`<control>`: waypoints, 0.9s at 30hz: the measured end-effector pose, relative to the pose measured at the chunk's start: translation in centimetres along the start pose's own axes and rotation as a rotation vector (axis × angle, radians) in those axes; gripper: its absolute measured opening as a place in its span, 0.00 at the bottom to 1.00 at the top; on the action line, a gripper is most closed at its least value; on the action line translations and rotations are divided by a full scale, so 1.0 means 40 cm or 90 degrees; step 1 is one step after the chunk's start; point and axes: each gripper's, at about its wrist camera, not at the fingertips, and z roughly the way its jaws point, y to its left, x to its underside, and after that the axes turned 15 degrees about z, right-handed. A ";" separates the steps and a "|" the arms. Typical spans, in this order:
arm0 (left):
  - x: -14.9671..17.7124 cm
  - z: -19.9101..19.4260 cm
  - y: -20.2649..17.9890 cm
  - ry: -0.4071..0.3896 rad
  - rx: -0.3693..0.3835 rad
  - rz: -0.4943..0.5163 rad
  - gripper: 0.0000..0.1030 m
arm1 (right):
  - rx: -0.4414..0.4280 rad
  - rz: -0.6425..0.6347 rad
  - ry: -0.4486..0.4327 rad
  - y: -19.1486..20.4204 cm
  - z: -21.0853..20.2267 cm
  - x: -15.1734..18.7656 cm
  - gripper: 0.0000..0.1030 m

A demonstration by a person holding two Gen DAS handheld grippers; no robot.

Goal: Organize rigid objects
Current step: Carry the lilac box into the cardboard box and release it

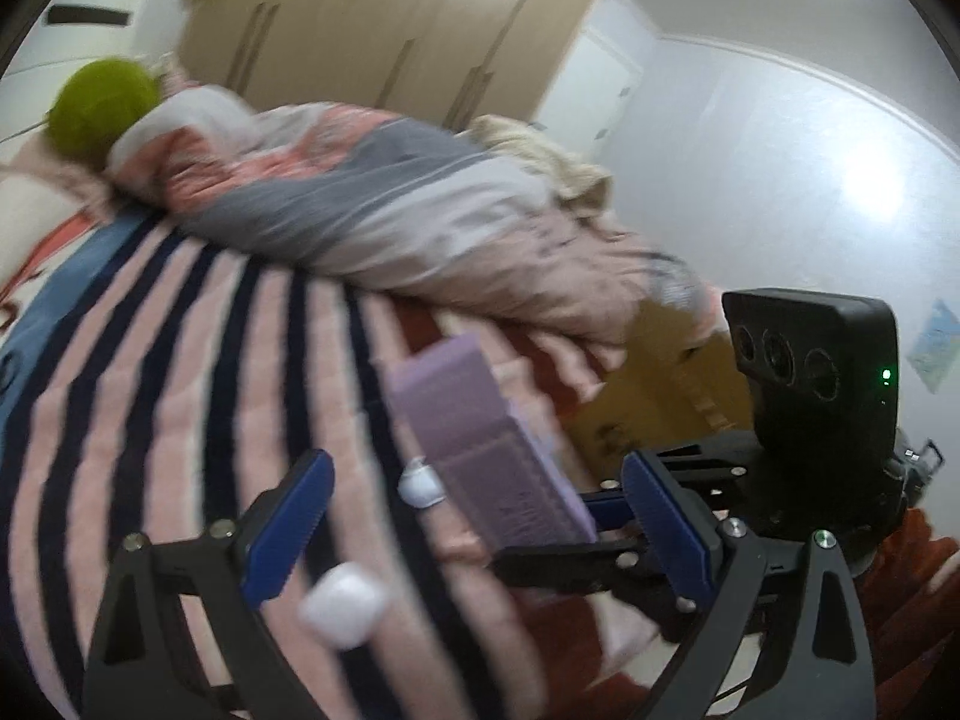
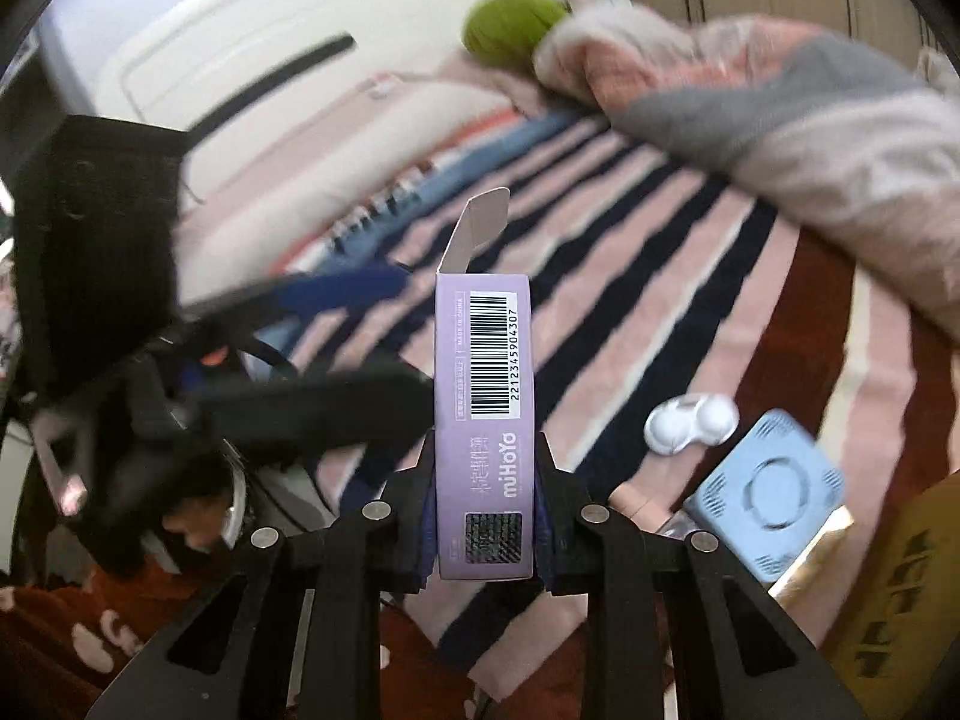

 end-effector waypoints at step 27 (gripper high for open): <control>-0.302 0.470 -0.480 0.099 0.127 0.160 0.81 | 0.171 0.133 -0.124 -0.470 -0.450 0.046 0.30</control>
